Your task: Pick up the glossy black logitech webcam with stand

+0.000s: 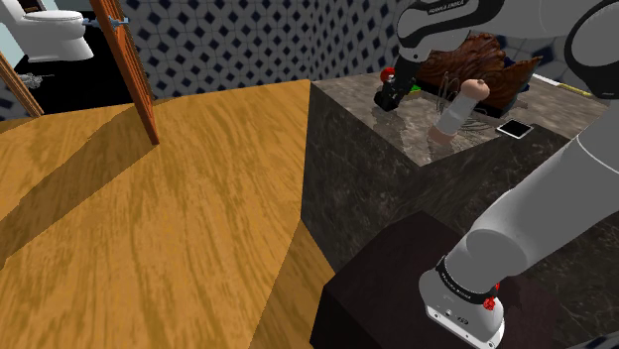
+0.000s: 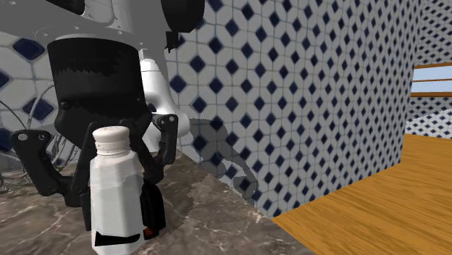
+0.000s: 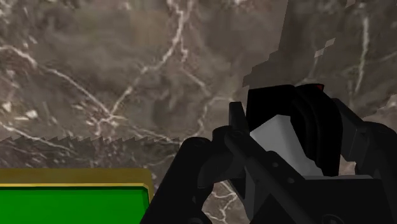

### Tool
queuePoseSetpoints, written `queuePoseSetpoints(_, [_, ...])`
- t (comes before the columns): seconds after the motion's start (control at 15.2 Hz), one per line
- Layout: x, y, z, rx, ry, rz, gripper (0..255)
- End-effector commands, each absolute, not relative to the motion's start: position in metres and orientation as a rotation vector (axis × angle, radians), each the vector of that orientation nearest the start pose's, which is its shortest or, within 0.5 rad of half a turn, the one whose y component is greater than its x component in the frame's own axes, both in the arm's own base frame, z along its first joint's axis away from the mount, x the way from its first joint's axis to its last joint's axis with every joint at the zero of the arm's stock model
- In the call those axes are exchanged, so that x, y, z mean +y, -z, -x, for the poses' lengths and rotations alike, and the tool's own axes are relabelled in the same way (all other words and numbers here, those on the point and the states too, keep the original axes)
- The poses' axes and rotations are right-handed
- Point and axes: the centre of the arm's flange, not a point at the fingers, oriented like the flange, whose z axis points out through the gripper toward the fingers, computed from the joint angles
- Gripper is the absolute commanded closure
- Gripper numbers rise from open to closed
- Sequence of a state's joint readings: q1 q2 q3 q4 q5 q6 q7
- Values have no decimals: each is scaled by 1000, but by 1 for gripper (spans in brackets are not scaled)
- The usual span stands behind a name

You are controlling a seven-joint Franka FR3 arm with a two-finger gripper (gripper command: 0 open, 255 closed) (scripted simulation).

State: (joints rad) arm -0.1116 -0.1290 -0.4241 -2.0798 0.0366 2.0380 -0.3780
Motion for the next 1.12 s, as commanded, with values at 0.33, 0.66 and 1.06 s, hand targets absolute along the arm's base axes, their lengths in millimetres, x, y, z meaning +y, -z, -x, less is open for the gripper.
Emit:
queuePoseSetpoints(0.33, [-272,-502,-451,265,164,3082,255])
queuePoseSetpoints(0.66, [-272,-528,-451,265,164,3082,255])
queuePoseSetpoints(1.06, [-272,-560,-451,265,164,3082,255])
